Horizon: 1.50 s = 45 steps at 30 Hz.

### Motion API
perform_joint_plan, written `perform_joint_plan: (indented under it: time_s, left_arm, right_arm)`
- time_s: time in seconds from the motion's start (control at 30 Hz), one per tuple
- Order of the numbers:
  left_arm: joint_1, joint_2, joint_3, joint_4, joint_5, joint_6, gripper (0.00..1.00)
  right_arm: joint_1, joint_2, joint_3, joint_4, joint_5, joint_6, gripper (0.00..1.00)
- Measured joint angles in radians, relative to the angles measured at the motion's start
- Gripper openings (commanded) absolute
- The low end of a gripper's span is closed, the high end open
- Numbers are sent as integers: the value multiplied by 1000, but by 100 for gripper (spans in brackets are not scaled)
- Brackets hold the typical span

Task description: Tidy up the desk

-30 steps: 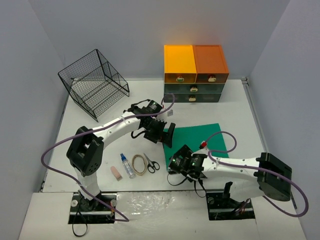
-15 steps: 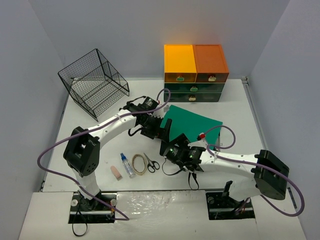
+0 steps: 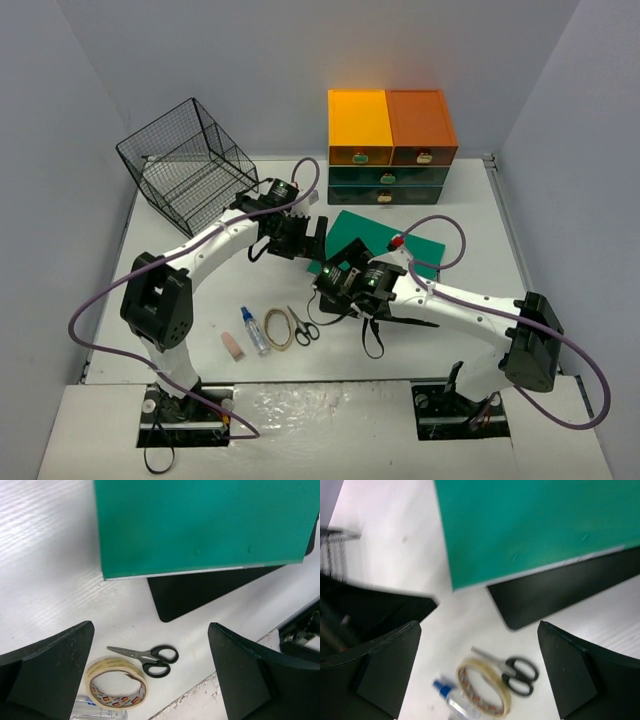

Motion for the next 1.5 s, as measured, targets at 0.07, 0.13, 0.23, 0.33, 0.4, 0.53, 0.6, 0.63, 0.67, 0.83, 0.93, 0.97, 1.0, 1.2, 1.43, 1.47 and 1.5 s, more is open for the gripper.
perform_joint_plan:
  time_s: [0.07,0.13,0.23,0.33,0.4,0.53,0.6,0.63,0.67,0.83,0.93,0.97,1.0,1.2,1.43,1.47,1.5]
  left_arm:
    - [26,9,3,7,-4,-10,97]
    - [53,24,4,18,-4,-20,97]
    - [87,58,5,39,-3,-37,97]
    - [116,88,6,55,4,-55,97]
    - [130,101,6,65,10,-67,97]
    - [146,107,9,83,16,-83,97]
    - [149,107,18,86,19,-84,97]
    - [149,107,23,87,20,-84,97]
    - [149,107,28,87,23,-84,97]
    - [148,108,41,91,32,-84,97]
    - [150,113,41,91,36,-84,97]
    - [152,116,41,92,39,-84,97]
    - [153,121,42,92,43,-84,97]
    - [162,157,47,96,73,-88,97]
    - [166,191,83,108,108,-102,97]
    - [166,197,96,107,110,-102,97]
    - [165,205,113,102,110,-101,97]
  right_arm:
    - [-65,4,0,-16,20,-24,100]
    - [-142,1,-2,-9,40,-76,100]
    - [-242,-23,-36,62,58,-195,100]
    - [-325,-49,-72,121,50,-313,100]
    - [-375,-53,-86,169,32,-393,100]
    - [-471,-38,-113,275,-58,-551,100]
    - [-526,-10,-118,305,-116,-606,100]
    - [-553,8,-118,313,-148,-628,100]
    - [-578,29,-118,320,-179,-649,100]
    - [-668,130,-91,276,-295,-735,100]
    - [-680,135,-72,222,-329,-761,100]
    - [-684,133,-65,204,-336,-766,100]
    - [-685,130,-62,192,-341,-768,100]
    - [-693,88,-80,128,-360,-768,100]
    - [-692,-9,-165,71,-388,-735,100]
    - [-692,-27,-182,66,-391,-728,100]
    - [-691,-48,-202,63,-393,-719,100]
